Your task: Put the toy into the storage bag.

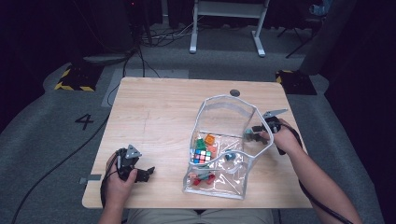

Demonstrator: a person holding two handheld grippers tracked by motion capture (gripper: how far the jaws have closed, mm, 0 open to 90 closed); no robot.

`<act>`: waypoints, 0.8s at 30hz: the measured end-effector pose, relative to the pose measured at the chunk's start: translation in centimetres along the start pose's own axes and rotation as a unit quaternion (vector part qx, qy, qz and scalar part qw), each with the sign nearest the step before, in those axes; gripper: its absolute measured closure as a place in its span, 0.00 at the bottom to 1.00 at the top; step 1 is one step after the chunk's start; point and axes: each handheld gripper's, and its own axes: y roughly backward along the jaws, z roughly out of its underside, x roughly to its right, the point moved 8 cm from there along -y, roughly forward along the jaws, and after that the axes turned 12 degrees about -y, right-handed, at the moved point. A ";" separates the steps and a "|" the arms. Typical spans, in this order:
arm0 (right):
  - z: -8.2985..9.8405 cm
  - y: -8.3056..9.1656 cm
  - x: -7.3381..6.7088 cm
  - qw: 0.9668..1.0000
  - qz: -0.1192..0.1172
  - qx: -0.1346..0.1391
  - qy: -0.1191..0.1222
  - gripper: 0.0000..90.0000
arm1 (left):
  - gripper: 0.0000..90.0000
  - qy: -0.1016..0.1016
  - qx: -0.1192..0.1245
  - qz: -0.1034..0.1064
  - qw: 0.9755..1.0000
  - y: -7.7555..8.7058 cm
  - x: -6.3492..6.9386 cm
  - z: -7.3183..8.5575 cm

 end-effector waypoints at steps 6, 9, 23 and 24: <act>-0.1 -0.5 0.4 1.000 0.008 -0.002 0.008 0.57 | 0.00 0.000 0.000 0.000 1.000 0.0 0.0 0.0; -0.2 -0.5 0.4 1.000 0.013 -0.003 0.002 0.60 | 0.00 0.000 0.000 0.000 1.000 0.0 0.0 0.0; -0.5 1.4 0.7 1.000 0.022 -0.002 -0.016 0.66 | 0.00 0.000 0.000 0.000 1.000 0.0 0.0 0.0; -0.6 1.7 0.7 1.000 0.026 -0.002 -0.012 0.66 | 0.00 0.000 0.000 -0.001 1.000 0.0 0.0 0.0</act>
